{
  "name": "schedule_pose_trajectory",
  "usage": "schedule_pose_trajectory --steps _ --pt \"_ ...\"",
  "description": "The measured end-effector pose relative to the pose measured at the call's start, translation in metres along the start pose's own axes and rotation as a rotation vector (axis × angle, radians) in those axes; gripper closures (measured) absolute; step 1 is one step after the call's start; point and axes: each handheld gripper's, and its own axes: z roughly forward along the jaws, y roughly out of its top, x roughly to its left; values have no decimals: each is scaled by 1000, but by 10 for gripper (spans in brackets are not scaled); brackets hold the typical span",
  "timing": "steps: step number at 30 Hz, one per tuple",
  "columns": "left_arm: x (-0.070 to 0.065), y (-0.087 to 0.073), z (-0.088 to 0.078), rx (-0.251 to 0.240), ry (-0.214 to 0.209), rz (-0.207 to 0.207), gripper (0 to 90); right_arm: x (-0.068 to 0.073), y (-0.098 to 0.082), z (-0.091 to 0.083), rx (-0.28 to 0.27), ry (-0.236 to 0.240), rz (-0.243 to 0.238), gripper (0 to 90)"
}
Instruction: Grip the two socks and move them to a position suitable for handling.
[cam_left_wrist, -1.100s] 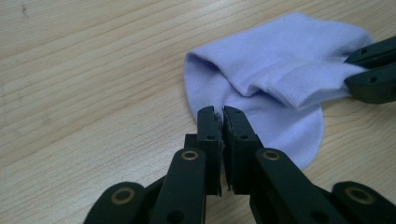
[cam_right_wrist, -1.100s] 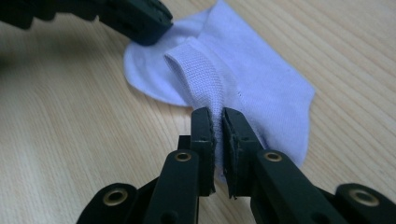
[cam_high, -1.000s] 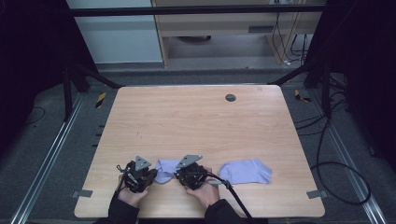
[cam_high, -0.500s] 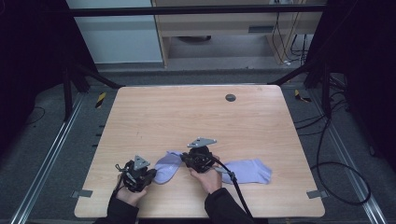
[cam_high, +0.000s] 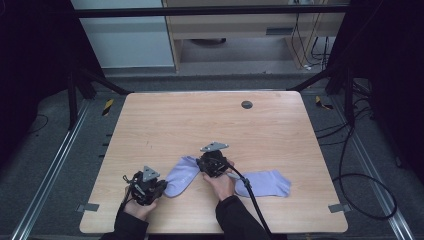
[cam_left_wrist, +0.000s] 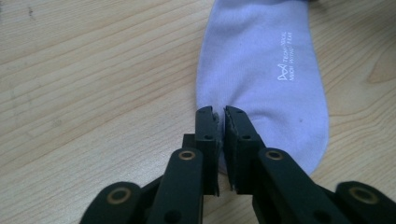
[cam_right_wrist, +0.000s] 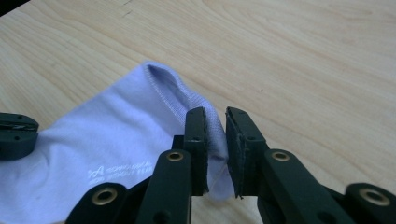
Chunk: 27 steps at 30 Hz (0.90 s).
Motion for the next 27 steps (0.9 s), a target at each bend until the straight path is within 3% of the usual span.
schedule_pose_trajectory --steps 3,5,9,15,20,24,27 --pt "1 0 -2 -18 11 -6 733 -4 2 -3 -15 -33 -13 721" --pt "1 0 -7 -48 11 -22 696 -5 3 -6 -15 -33 -24 695" --pt "0 -1 -11 -55 16 -24 691 -6 1 -11 15 -18 -47 650" --pt "-3 -2 -5 -14 18 -31 697 -14 -4 -9 56 -26 -29 640" --pt "-3 -2 -3 7 19 -46 712 -18 -2 -14 20 -30 -11 622" --pt "-4 -2 -2 21 12 -50 735 -17 -8 -6 96 -39 -30 623" --pt "-4 -2 -1 26 13 -49 753 -18 -10 -4 119 -42 -29 661"
